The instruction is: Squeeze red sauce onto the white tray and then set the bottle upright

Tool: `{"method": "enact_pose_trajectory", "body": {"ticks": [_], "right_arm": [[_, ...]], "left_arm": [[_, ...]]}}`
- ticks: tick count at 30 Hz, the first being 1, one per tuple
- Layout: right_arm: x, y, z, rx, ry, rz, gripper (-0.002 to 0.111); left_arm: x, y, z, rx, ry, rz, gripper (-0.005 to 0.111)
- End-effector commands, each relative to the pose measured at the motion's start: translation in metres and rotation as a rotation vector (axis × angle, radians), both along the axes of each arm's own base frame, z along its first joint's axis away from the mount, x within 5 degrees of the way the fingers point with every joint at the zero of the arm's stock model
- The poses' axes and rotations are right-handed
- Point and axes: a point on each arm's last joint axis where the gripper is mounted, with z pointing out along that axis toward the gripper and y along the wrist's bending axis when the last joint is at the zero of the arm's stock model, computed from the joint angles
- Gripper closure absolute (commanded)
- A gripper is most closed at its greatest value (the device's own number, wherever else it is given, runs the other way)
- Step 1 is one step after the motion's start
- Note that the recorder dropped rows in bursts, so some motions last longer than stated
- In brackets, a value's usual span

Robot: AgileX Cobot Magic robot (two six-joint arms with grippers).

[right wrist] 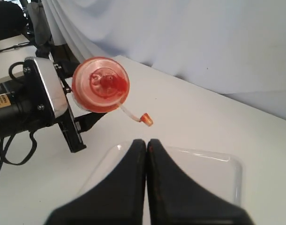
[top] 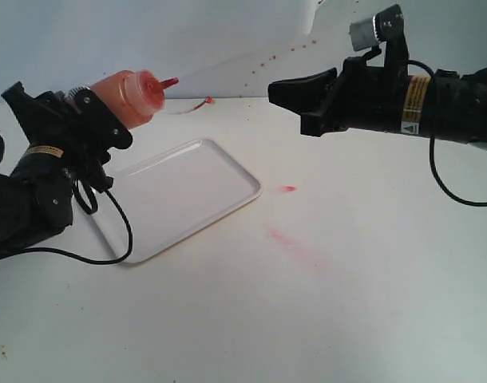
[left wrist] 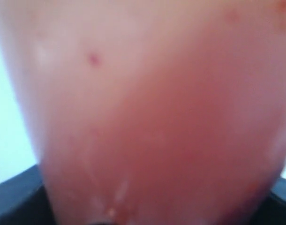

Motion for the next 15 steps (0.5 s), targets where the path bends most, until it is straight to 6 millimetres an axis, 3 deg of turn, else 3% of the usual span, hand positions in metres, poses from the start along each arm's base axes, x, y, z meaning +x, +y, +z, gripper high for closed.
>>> {"method": "enact_pose_trajectory", "body": {"ticks": [1, 5, 10, 15], "right_arm": [[0.003, 0.003, 0.021, -0.072, 0.023, 0.055, 0.108], [0.008, 0.006, 0.041, -0.121, 0.015, 0.116, 0.108], [0.011, 0.007, 0.048, -0.087, -0.027, 0.097, 0.108], [0.015, 0.004, 0.046, -0.110, -0.022, 0.049, 0.108]], "left_arm": [[-0.001, -0.002, 0.018, 0.226, -0.106, 0.034, 0.107], [-0.001, 0.000, 0.033, 0.466, -0.219, 0.063, 0.107], [0.002, -0.005, 0.038, 0.723, -0.210, -0.003, 0.107], [0.014, -0.017, 0.056, 0.732, -0.310, -0.038, 0.107]]}}
